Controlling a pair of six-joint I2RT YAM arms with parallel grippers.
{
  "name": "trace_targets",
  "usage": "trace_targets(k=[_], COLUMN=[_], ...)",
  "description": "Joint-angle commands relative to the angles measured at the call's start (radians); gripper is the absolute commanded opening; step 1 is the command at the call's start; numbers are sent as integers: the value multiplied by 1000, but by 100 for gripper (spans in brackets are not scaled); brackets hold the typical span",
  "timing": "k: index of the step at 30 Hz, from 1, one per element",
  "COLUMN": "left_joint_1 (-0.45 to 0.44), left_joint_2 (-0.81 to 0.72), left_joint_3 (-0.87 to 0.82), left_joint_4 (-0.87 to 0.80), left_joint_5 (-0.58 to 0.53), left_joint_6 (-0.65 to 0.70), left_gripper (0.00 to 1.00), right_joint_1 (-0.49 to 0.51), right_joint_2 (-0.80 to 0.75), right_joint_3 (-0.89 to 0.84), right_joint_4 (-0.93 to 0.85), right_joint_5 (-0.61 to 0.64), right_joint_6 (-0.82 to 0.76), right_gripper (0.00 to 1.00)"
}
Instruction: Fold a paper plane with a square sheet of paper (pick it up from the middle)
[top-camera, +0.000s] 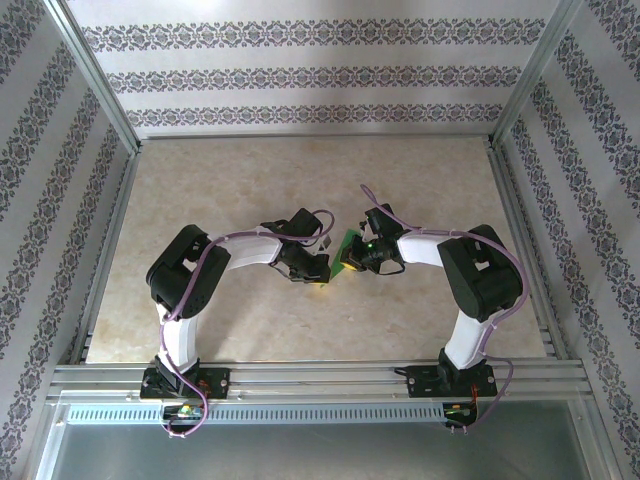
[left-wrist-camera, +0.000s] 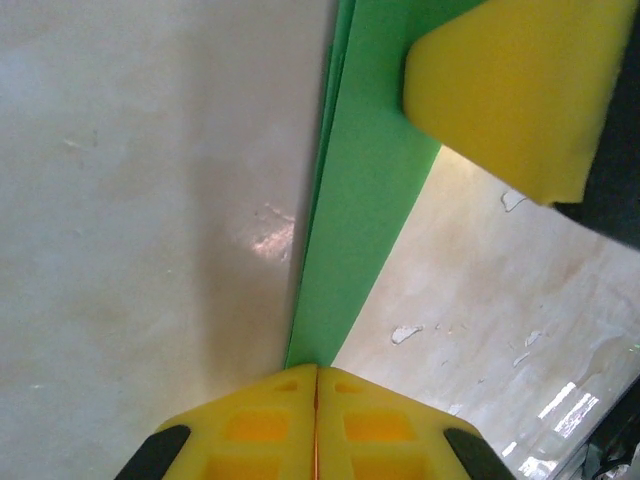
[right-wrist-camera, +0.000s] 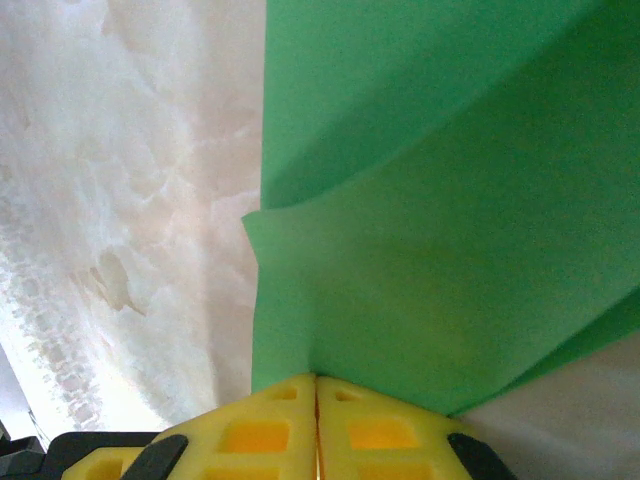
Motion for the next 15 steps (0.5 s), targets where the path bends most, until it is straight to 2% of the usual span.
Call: trace_targets(k=[1,10,15], left_joint_1=[-12,-16,-9], left_joint_2=[-22,-49,-110], left_joint_3=[-52,-58,18], left_joint_4=[-197,-269,-264], left_joint_5=[-21,-33,-50], left_joint_6=[42,81,81], left_gripper=[8,8,8], right_joint_1=[-12,-12,-12], right_joint_2=[89,96,92], right_joint_3=[-36,-30,-30], right_joint_4=[-128,-126,-128], right_joint_5=[153,145,141], right_joint_6=[-24,-21,-25], right_gripper=[10,9,9])
